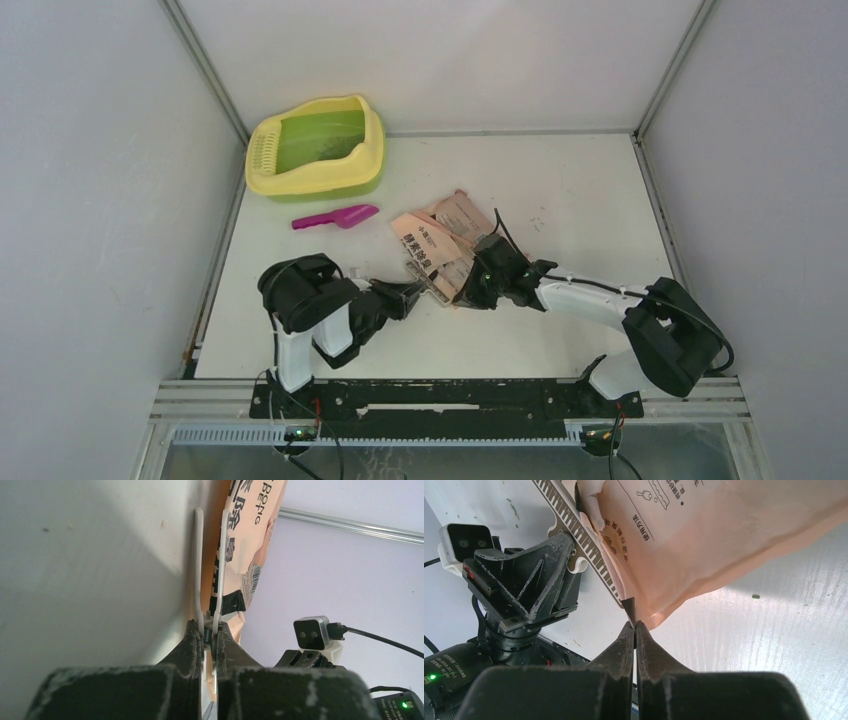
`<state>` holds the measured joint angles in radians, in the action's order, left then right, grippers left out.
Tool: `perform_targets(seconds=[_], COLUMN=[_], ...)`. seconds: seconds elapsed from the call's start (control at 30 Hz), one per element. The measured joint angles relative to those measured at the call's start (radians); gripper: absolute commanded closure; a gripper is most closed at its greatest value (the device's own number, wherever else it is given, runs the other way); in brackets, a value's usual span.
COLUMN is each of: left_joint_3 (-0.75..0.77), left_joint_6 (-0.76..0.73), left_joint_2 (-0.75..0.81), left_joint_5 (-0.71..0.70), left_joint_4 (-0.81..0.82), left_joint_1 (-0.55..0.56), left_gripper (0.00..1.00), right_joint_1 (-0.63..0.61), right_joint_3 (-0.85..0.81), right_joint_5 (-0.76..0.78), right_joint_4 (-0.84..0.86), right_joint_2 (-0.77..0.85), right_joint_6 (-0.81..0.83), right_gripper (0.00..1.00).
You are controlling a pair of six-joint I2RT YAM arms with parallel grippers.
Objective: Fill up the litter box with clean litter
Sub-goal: Clamp the cat litter bag at the center of the board.
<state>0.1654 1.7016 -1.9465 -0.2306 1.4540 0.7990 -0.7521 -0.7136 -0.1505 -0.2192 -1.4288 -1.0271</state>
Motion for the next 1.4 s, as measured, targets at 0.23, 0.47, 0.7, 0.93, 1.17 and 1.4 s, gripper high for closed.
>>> perform_targets(seconds=[0.23,0.47,0.7,0.93,1.17,1.4], left_joint_3=[0.01,0.034,0.055,0.092,0.132,0.159], left_joint_6=[-0.001,-0.007,-0.018,-0.035,-0.053,-0.071], left_joint_2=[0.0,0.0,0.0,-0.017,-0.048,-0.07], left_joint_5=[-0.011,-0.021,-0.024,-0.016,0.007,0.027], left_joint_4=[-0.002,-0.006,-0.008,-0.019,-0.018,-0.017], left_joint_1=[0.0,0.0,0.0,0.0,0.0,0.0], left_gripper=[0.96,0.96,0.97,0.97,0.97,1.0], right_joint_1=[0.006,0.013,0.03,0.051,0.064,0.072], right_joint_3=[0.0,0.007,0.034,0.06,0.063,0.071], right_joint_5=[-0.013,-0.023,-0.041,-0.066,-0.073,-0.073], right_joint_4=[0.002,0.011,0.024,0.05,0.052,0.051], right_joint_2=[0.017,0.022,0.048,0.063,0.069,0.073], right_joint_6=[0.0,-0.001,-0.005,-0.016,-0.019,-0.019], right_gripper=[0.94,0.94,0.94,0.94,0.94,0.94])
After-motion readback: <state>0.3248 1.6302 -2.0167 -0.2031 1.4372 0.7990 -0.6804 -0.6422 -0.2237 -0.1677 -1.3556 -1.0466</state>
